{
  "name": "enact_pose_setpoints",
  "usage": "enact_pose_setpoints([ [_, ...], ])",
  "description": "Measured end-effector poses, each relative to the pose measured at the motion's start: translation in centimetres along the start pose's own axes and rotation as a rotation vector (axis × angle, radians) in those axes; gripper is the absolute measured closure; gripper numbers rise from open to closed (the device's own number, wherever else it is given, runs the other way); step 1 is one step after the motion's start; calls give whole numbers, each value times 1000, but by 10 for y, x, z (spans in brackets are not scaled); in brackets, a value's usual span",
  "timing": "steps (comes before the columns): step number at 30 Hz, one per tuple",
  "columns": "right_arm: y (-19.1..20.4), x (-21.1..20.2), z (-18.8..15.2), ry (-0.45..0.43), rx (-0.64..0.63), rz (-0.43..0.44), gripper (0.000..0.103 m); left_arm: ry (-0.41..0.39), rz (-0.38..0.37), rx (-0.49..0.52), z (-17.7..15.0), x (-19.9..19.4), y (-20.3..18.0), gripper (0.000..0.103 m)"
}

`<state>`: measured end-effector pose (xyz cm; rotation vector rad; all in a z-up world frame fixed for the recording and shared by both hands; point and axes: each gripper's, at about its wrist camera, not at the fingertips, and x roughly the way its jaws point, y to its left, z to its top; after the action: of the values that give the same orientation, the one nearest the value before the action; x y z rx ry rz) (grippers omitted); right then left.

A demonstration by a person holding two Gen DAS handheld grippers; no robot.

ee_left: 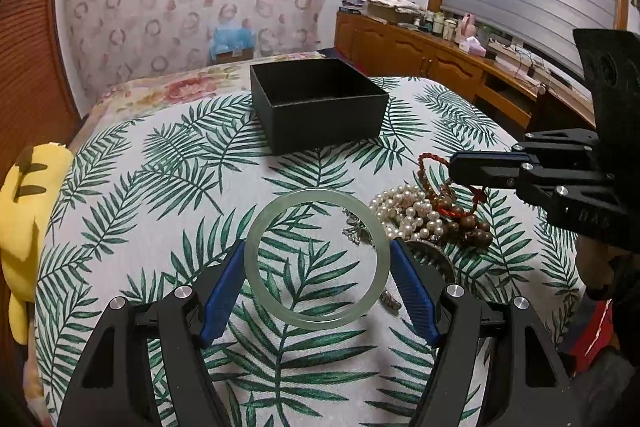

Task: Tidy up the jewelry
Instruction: 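Grasp the red and brown bead strands with the right tool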

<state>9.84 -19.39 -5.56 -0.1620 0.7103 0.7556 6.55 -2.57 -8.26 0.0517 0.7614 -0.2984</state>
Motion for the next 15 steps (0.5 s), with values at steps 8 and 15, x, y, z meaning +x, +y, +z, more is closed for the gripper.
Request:
enact_pose_setpoints([
  [8, -18, 18, -12, 54, 35, -64, 100, 3, 1, 1, -4, 0, -1, 34],
  [15, -23, 23, -14, 61, 53, -60, 99, 2, 1, 0, -5, -1, 0, 34],
])
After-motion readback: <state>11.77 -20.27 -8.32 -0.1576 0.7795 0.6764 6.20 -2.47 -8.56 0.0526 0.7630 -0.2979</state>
